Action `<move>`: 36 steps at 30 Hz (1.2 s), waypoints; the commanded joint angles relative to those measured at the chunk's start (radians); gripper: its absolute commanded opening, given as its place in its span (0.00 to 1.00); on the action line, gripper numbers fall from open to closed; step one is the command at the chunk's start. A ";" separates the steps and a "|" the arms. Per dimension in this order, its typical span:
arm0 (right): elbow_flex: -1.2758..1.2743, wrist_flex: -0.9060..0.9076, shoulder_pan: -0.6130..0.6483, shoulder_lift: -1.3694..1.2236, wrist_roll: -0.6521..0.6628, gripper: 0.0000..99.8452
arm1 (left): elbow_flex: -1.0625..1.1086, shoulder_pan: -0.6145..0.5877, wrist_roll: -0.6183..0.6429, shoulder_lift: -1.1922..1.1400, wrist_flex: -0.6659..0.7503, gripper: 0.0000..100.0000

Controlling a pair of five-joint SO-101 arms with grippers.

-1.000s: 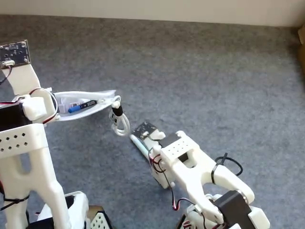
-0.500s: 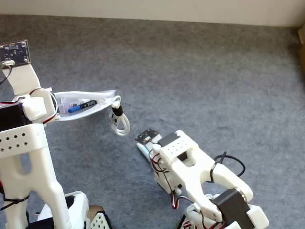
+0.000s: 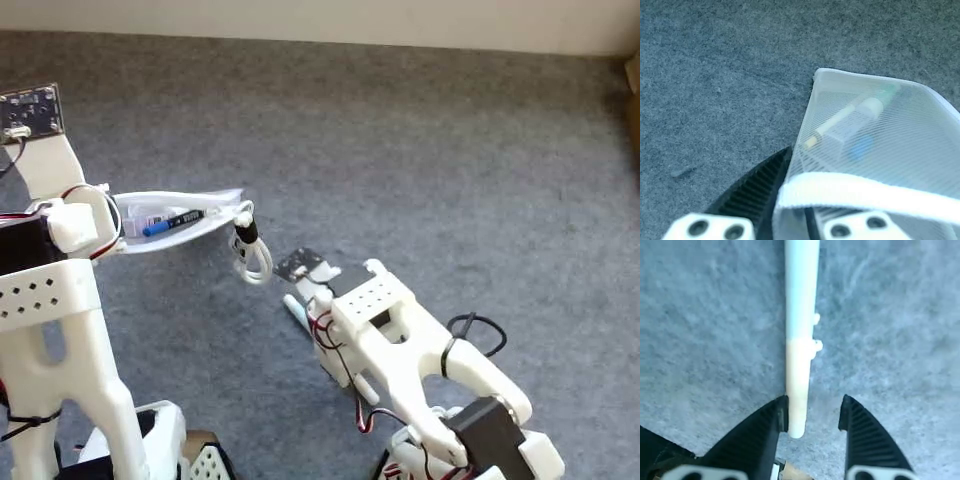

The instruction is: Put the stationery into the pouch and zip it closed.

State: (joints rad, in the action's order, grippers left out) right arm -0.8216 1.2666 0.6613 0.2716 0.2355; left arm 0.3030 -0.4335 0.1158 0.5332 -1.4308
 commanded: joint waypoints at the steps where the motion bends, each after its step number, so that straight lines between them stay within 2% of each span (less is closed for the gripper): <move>1: 0.101 0.002 -0.001 0.131 -0.011 0.16 | 0.004 -0.001 0.005 -0.012 0.020 0.01; 4: 0.114 -0.015 0.013 0.189 -0.011 0.16 | 0.004 -0.001 0.005 -0.012 0.020 0.01; 6: 0.108 -0.093 0.031 0.213 -0.012 0.16 | 0.004 -0.001 0.005 -0.012 0.020 0.01; 11: 0.050 -0.298 0.070 0.176 -0.169 0.16 | 0.004 -0.001 0.005 -0.012 0.020 0.01; 19: 0.045 -0.476 0.105 0.030 -0.180 0.16 | 0.004 -0.001 0.005 -0.012 0.020 0.01; 36: 0.042 -0.498 0.105 -0.209 -0.172 0.16 | 0.005 -0.002 0.005 -0.012 0.020 0.01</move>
State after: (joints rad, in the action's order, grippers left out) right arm -0.7848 0.7772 0.7595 0.1028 0.0652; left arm 0.3046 -0.4319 0.1158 0.5332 -1.4308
